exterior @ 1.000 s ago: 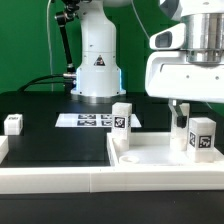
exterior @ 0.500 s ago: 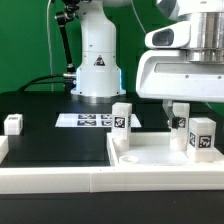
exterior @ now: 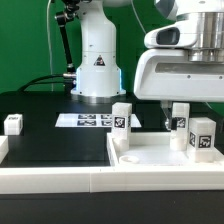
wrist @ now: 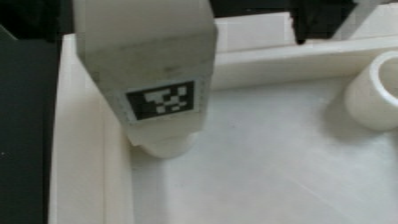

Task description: Assemble square table

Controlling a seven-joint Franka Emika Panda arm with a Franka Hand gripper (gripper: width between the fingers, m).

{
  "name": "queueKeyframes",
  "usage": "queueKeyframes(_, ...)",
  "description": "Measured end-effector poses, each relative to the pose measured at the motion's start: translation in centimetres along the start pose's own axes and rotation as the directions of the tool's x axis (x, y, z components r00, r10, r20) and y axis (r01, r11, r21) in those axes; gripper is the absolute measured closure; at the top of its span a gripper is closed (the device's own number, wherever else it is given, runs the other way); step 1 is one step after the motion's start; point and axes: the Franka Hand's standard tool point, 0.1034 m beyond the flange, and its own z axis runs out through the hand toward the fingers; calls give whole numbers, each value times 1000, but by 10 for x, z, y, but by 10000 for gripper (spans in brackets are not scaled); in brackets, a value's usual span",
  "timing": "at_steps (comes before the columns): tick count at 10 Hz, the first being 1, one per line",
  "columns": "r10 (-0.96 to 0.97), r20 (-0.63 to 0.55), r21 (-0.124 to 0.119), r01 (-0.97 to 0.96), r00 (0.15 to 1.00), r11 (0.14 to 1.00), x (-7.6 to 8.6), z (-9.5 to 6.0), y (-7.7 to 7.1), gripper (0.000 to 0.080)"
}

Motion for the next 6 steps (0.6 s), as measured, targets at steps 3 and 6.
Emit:
queueKeyframes(3,-51,-1,-9,51,999,999,0,0,0,197)
queueKeyframes(6,-13,-1,-9,13,1000,1000,0,0,1,509)
